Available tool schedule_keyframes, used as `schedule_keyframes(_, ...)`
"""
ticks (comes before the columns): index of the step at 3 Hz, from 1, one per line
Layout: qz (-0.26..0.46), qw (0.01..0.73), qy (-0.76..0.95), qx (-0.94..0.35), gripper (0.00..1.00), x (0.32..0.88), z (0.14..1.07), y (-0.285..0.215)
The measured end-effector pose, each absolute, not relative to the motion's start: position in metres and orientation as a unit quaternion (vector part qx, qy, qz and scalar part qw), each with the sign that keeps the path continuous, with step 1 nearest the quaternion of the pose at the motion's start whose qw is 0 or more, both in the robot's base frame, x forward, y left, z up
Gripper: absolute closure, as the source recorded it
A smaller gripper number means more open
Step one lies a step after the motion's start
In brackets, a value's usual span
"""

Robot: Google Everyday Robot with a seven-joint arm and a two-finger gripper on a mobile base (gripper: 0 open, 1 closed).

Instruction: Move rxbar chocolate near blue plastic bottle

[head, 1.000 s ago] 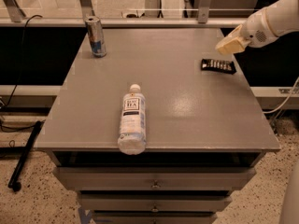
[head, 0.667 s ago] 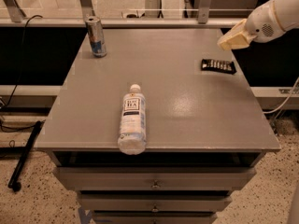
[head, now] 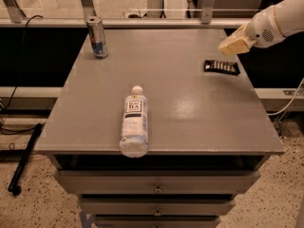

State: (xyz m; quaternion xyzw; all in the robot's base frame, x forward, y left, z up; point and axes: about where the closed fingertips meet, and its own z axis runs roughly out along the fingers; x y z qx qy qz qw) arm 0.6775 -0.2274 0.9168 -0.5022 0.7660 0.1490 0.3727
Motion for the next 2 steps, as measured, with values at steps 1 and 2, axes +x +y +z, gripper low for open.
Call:
schedule_keyframes(1,0.155,0.386,0.771,-0.482,0.35,0.6813,0.9064,-0.2274)
schedule_keyframes(2,0.162,0.403,0.778,-0.454,0.12,0.6912,0.8991,-0.2309)
